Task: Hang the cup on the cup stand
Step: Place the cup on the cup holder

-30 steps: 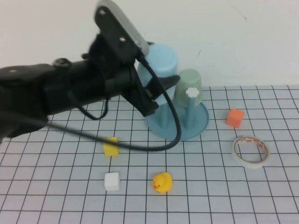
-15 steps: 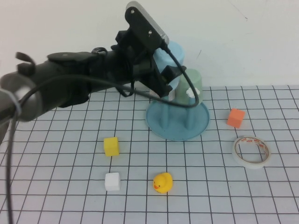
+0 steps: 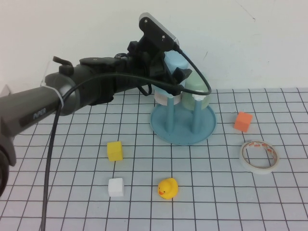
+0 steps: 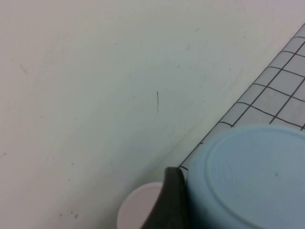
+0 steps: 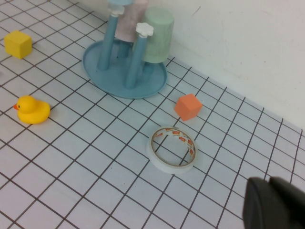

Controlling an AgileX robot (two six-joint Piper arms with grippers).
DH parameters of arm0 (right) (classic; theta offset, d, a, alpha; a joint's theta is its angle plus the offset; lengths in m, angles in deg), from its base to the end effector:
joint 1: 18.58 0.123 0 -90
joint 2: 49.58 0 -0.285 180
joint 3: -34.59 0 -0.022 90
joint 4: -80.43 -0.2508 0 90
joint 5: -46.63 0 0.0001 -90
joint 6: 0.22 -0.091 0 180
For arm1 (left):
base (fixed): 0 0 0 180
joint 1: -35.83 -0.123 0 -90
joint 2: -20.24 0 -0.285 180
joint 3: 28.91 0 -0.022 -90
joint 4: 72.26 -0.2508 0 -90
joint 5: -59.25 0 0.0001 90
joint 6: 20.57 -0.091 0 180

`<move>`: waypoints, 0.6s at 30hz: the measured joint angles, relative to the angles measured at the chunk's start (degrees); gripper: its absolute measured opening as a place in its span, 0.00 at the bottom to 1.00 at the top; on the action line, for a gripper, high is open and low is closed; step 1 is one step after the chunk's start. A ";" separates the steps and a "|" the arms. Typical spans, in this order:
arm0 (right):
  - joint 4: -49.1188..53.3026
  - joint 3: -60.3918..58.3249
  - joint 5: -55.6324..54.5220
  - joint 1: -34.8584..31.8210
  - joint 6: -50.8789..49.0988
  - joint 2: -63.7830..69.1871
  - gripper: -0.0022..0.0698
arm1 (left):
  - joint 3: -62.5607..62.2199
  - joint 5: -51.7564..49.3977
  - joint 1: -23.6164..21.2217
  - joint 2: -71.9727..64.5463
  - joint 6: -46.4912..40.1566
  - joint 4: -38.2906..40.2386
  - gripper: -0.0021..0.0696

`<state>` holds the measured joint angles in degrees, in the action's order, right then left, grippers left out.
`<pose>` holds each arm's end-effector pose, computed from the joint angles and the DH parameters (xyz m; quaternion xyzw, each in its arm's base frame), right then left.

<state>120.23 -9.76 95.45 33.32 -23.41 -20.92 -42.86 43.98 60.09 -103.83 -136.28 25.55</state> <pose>0.0691 0.0170 0.3211 -0.2728 0.7784 0.0147 0.5652 0.4335 -0.2215 0.2663 0.3588 0.7214 -0.1400 0.5756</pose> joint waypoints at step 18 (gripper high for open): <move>0.00 -0.03 0.02 0.00 0.00 0.00 0.03 | -0.50 0.88 0.00 -3.13 2.61 0.10 0.83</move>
<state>120.23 -9.78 95.47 33.32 -23.41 -20.92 -43.36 44.86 60.09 -106.96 -133.66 25.65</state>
